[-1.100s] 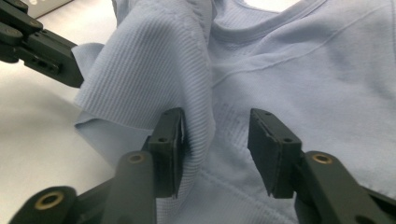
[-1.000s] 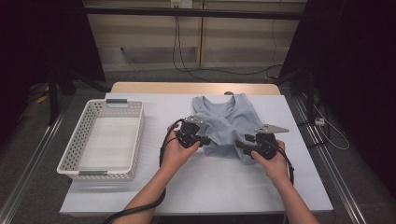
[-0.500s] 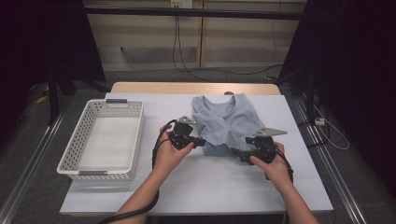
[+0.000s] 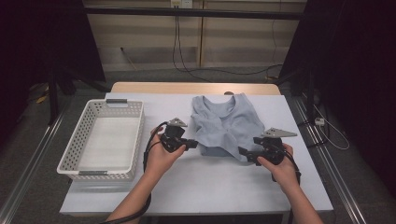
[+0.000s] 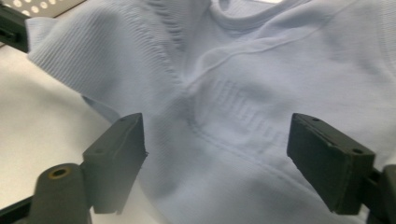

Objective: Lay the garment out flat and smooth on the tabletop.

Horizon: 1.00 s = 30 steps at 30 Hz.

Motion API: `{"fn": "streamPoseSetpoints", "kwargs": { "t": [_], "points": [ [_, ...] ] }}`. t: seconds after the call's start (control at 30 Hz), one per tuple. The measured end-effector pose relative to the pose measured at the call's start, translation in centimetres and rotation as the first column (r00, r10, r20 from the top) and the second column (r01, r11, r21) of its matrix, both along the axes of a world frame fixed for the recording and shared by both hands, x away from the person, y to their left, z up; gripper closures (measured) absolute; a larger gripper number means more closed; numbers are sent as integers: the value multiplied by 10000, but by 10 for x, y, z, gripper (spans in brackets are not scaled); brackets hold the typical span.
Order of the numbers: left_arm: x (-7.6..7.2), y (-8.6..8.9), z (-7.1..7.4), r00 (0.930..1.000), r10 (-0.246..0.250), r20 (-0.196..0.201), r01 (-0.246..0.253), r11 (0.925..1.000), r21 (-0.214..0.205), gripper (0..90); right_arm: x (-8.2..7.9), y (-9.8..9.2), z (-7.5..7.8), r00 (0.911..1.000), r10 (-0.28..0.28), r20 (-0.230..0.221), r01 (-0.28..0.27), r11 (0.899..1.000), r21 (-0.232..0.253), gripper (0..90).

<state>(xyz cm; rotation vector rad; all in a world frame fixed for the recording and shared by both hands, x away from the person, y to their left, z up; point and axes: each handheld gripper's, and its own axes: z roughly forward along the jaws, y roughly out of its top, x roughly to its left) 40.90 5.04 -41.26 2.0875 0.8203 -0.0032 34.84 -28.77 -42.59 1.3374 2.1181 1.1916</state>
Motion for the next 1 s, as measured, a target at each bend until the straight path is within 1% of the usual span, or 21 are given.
{"fn": "streamPoseSetpoints", "kwargs": {
  "t": [0.03,0.1,0.23,0.27,0.37,0.43,0.53,0.6,0.63,0.67,0.77,0.83,0.9,0.97,1.0],
  "points": [
    [0,1,0,10000,-1,-13,1,10000,45,896,-1,-2,1,10000,-75,-16,75,10000,-44,230],
    [-1,3,0,10000,59,-26,-59,10000,-21,896,-2,-7,1,9996,-271,29,271,9994,-192,251],
    [-1,5,0,9999,122,-27,-122,9999,-11,896,-7,-19,0,9982,-591,-89,586,9970,-497,311],
    [-1,6,0,9999,106,-57,-106,9999,-35,896,-8,-22,-1,9975,-705,-41,702,9960,-554,330],
    [-2,6,1,9999,123,-16,-123,9999,-22,896,-10,-30,-2,9954,-950,-96,943,9939,-578,377],
    [-2,6,2,9999,107,-26,-107,9999,-30,896,-11,-33,-5,9950,-997,-94,989,9930,-647,432],
    [-2,7,2,9999,112,-15,-112,9999,-18,896,-11,-34,-8,9945,-1031,-172,1016,9921,-734,464],
    [-2,7,2,9999,114,-17,-114,9999,-32,896,-10,-36,-11,9937,-1096,-224,1074,9907,-832,482],
    [-2,7,2,9999,113,-26,-113,9999,-25,896,-9,-36,-12,9922,-1220,-265,1191,9888,-901,484],
    [-2,7,2,9999,110,-23,-110,9999,-20,896,-8,-38,-14,9911,-1315,-213,1287,9866,-998,491],
    [-1,7,2,9999,114,-17,-114,9999,-38,896,-2,-42,-17,9873,-1559,-310,1523,9837,-958,503],
    [-1,8,3,9999,101,-10,-101,9999,-34,896,3,-43,-20,9855,-1625,-479,1575,9830,-944,505],
    [-1,8,3,9999,158,12,-158,9998,-81,896,6,-42,-24,9848,-1617,-631,1543,9820,-1085,514],
    [0,9,3,9998,176,-6,-176,9998,-103,896,9,-40,-28,9843,-1577,-787,1474,9814,-1234,551],
    [0,10,3,9998,192,-13,-192,9997,-117,896,10,-39,-30,9841,-1593,-783,1476,9794,-1379,581]
  ]
}}
